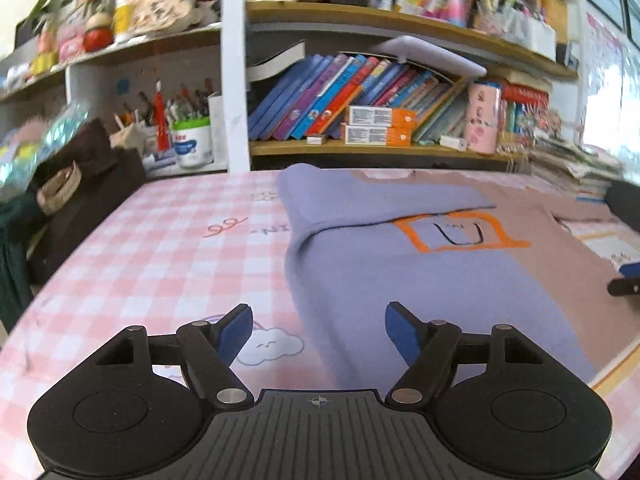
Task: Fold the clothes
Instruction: 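Carry the lavender sleeve across the sweater body and open the left gripper, then grasp the lavender side edge with the left gripper and fold it inward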
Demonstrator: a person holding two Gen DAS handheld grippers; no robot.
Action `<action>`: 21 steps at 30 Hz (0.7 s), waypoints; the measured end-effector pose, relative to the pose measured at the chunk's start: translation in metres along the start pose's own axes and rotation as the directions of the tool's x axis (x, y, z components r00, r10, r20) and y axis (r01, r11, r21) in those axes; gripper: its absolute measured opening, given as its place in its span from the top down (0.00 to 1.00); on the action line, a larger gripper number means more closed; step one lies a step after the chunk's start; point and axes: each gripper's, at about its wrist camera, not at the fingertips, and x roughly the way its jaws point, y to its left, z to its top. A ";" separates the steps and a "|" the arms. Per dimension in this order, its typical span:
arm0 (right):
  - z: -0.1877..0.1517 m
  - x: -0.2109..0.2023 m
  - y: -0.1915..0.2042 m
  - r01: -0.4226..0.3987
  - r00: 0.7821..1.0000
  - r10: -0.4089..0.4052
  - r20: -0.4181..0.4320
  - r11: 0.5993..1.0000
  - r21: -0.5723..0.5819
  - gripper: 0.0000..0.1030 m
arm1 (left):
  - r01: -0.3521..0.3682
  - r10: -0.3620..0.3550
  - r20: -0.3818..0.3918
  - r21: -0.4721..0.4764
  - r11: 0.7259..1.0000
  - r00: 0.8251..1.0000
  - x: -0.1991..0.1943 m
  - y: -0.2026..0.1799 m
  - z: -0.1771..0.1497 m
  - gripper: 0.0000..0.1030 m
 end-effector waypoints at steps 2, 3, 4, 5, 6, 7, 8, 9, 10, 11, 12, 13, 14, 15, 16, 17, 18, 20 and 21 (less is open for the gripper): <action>0.003 -0.006 0.002 0.026 1.000 -0.026 0.007 1.000 -0.009 0.53 | 0.018 -0.019 -0.004 -0.026 0.999 1.000 0.003 0.005 -0.001 0.37; 0.003 -0.009 0.002 0.036 0.999 -0.036 0.013 0.999 -0.008 0.53 | 0.031 -0.031 -0.008 -0.025 0.999 0.999 0.004 0.004 -0.001 0.41; 0.004 -0.012 0.000 0.038 0.999 -0.038 0.018 0.999 -0.001 0.55 | 0.044 -0.045 -0.012 -0.023 0.999 0.999 0.005 0.004 -0.002 0.42; 0.004 -0.014 -0.001 0.033 0.999 -0.034 0.020 0.999 0.008 0.57 | 0.052 -0.052 -0.016 -0.015 0.999 0.999 0.005 0.002 -0.004 0.42; 0.003 -0.016 -0.003 0.026 0.999 -0.026 0.020 1.000 0.018 0.58 | 0.056 -0.056 -0.024 -0.004 0.998 0.998 0.006 0.000 -0.005 0.42; 0.002 -0.017 -0.005 0.020 1.000 -0.020 0.018 0.999 0.027 0.60 | 0.059 -0.059 -0.031 0.007 0.998 0.998 0.007 -0.002 -0.007 0.43; 0.001 -0.017 -0.007 0.016 1.000 -0.016 0.015 0.999 0.034 0.63 | 0.062 -0.061 -0.039 0.011 0.998 0.997 0.008 -0.003 -0.008 0.44; 0.000 -0.017 -0.008 0.012 1.000 -0.012 0.011 0.999 0.041 0.64 | 0.063 -0.062 -0.050 0.007 0.998 0.997 0.009 -0.003 -0.009 0.49; -0.001 -0.016 -0.009 0.009 1.000 -0.009 0.007 0.999 0.049 0.66 | 0.064 -0.064 -0.061 0.004 0.998 0.996 0.010 -0.004 -0.011 0.56; -0.003 -0.014 -0.011 0.006 1.000 -0.006 0.003 0.998 0.059 0.67 | 0.064 -0.064 -0.072 -0.003 0.998 0.995 0.012 -0.003 -0.012 0.59; -0.005 -0.013 -0.012 0.003 1.000 -0.003 -0.002 0.998 0.070 0.67 | 0.061 -0.062 -0.076 -0.010 0.998 0.995 0.012 -0.002 -0.013 0.62; -0.007 -0.011 -0.013 -0.003 1.000 0.003 -0.006 0.997 0.082 0.70 | 0.058 -0.060 -0.075 -0.019 0.998 0.995 0.012 -0.001 -0.013 0.64; -0.009 -0.010 -0.015 -0.013 1.000 0.013 -0.005 0.995 0.096 0.71 | 0.055 -0.057 -0.074 -0.028 0.998 0.996 0.012 -0.001 -0.012 0.65; -0.011 -0.009 -0.016 -0.025 1.000 0.025 0.001 0.993 0.112 0.71 | 0.056 -0.059 -0.072 -0.039 0.998 0.996 0.013 0.001 -0.012 0.68; -0.012 -0.009 -0.016 -0.033 0.999 0.033 0.004 0.992 0.119 0.73 | 0.057 -0.061 -0.069 -0.050 0.997 0.996 0.013 0.002 -0.012 0.73; -0.011 -0.008 -0.015 -0.036 0.999 0.036 0.003 0.992 0.117 0.77 | 0.058 -0.062 -0.066 -0.061 0.996 0.996 0.013 0.004 -0.013 0.76; -0.010 -0.008 -0.013 -0.038 0.999 0.038 0.002 0.993 0.115 0.79 | 0.068 -0.073 -0.062 -0.090 0.994 0.995 0.013 0.007 -0.013 0.86; -0.010 -0.007 -0.008 -0.031 1.000 0.031 0.002 0.995 0.093 0.82 | 0.111 -0.122 -0.048 -0.187 0.976 0.991 0.013 0.017 -0.016 0.92; -0.009 -0.007 -0.005 -0.026 1.000 0.026 0.002 0.996 0.080 0.83 | 0.122 -0.134 -0.040 -0.215 0.969 0.990 0.013 0.021 -0.018 0.94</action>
